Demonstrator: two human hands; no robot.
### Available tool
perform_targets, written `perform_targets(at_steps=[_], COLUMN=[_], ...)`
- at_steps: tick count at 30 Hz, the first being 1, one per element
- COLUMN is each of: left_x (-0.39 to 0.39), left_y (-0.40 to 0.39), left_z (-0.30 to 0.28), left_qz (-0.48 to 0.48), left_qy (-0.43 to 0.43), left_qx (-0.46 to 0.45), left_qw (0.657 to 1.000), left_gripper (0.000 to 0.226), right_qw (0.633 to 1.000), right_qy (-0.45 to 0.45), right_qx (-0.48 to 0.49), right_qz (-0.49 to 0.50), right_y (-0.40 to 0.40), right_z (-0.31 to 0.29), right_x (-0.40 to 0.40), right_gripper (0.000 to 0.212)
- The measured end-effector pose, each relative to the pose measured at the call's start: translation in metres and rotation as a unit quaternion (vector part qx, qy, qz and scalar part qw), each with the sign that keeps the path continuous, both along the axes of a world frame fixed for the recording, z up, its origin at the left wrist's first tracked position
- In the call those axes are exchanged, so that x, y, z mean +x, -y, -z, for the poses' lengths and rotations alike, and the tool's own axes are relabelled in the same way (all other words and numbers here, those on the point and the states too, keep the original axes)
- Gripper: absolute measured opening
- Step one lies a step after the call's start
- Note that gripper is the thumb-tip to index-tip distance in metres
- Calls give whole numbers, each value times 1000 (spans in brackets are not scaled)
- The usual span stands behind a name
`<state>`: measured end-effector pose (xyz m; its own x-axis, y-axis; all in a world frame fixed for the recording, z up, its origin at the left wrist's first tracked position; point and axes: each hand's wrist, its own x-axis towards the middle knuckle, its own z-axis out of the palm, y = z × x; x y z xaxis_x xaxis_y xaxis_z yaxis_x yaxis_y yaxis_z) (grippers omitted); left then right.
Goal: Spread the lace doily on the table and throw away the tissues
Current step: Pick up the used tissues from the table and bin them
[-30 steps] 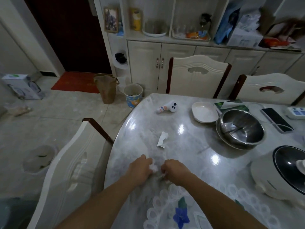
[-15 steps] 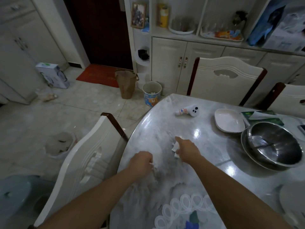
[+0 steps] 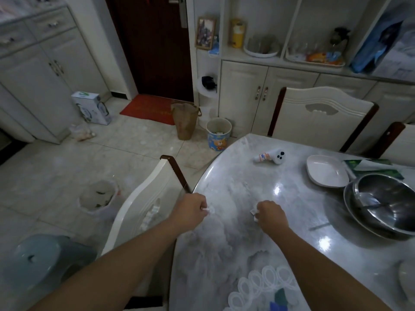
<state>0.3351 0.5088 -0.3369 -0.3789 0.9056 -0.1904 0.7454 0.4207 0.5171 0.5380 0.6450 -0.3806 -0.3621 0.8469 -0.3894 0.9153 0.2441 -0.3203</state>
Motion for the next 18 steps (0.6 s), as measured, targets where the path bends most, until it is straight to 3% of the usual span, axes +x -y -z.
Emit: perform_targets(at_steps=[2,3,5,6,9,12,18], left_x=[-10,-16,-30,-39,-76,-125,-240], left_y=[6,10,17,22,45,81,168], left_z=[-14,-22,-39,-49,-81,-104,-123], left_qz=[7,12,20,23,15,0,-73], left_qy=[-8,-12,-13,-12,-16,-14,-10], left_qx=[6,7,19,29,64,97,80], left_qw=[1000,1000,1000,999,998,995,994], left_gripper=[11,11,16,17,5,13,17], right_qw=[1000,999,998,995,986,976,969], right_qy=[-16,-35,-64,-89,-145,-184,-191], right_qx=[-6,-1,17,35,77,111,130], right_qz=[0,3,-5,-2,-5,-24,-87], right_y=[13,20,36,44,69,106,193], right_z=[-13,-18,-37,-50,-96,-140,-187], right_x=[-4,-8,-24,-36,-84,-143,-265], right_gripper=[10,11,39,42,20,12,15])
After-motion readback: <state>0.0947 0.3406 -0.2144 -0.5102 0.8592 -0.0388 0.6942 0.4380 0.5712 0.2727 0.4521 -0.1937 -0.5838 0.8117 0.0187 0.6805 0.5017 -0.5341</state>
